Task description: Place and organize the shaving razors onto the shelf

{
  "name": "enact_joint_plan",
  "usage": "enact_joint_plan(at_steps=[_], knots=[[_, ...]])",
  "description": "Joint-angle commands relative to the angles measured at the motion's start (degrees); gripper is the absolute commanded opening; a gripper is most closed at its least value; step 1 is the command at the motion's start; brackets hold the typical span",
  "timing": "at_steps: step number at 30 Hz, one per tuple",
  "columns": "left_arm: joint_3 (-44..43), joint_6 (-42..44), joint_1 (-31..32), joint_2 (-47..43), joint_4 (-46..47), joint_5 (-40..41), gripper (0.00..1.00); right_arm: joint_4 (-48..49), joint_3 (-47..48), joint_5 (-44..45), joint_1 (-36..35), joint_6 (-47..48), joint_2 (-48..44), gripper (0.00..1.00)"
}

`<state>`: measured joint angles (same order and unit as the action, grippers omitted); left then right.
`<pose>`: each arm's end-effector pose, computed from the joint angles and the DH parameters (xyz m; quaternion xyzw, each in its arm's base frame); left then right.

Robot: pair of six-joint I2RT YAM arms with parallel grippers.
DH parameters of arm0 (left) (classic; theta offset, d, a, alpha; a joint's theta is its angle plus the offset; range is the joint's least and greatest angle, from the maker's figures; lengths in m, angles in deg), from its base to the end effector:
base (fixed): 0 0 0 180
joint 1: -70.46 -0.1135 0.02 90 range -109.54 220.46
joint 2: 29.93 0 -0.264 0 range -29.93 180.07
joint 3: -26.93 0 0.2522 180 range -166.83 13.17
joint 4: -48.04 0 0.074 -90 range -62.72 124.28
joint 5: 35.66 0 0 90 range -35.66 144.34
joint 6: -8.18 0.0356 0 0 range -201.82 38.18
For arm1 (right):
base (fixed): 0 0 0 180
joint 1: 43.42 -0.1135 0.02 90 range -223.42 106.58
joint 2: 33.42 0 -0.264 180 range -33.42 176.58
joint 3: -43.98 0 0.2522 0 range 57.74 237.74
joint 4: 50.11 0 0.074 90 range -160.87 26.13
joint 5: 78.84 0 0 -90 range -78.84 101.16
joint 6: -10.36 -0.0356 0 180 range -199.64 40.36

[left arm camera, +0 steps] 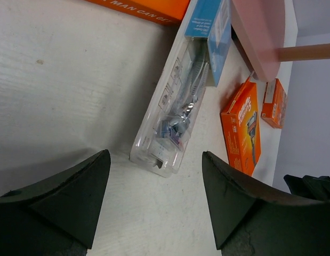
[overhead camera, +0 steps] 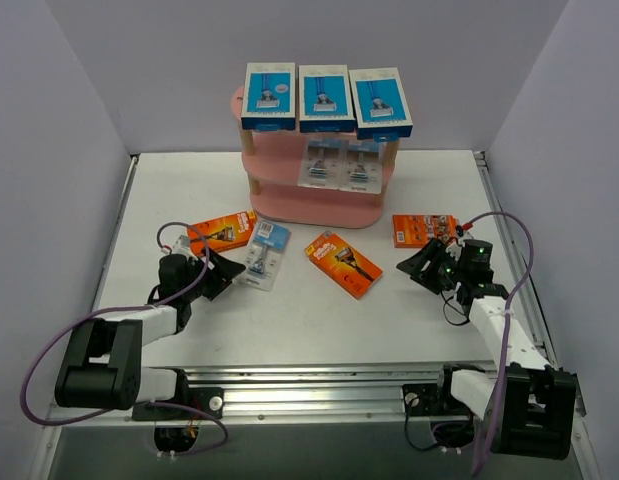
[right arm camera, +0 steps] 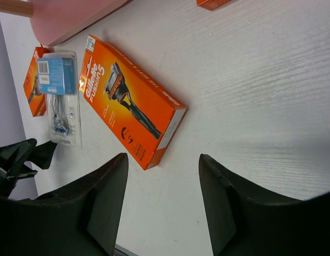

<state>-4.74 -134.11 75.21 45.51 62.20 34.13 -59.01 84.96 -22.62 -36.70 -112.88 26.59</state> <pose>0.2273 -0.0312 0.1415 -0.2622 0.8143 -0.3697 0.3627 0.2188 -0.0058 0.2114 0.1394 0.8217 0.3555 0.4231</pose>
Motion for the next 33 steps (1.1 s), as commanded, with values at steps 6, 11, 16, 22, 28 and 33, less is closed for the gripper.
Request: enact_joint_plan(at_steps=[6,11,16,22,28,33], knots=[[-0.2,0.7,-0.4,6.7,11.7,-2.2,0.71,-0.6,2.2,1.1,0.0,1.0,0.8,0.51],[0.3,1.1,-0.4,8.8,15.0,-3.2,0.66,-0.6,2.5,1.3,0.0,1.2,1.6,0.51],[0.9,0.5,-0.4,11.8,19.2,-4.1,0.58,-0.5,2.5,1.4,0.0,1.2,1.8,0.51],[1.1,0.0,-0.4,14.4,22.3,-5.4,0.39,-1.0,2.4,1.9,0.0,1.3,1.4,0.51],[1.9,-0.4,-0.4,13.1,22.4,-5.6,0.22,-1.6,2.7,2.1,0.0,1.3,1.0,0.51],[1.9,-0.2,-0.4,7.5,17.6,-5.5,0.11,-2.1,3.0,2.1,0.0,1.3,0.3,0.51]])
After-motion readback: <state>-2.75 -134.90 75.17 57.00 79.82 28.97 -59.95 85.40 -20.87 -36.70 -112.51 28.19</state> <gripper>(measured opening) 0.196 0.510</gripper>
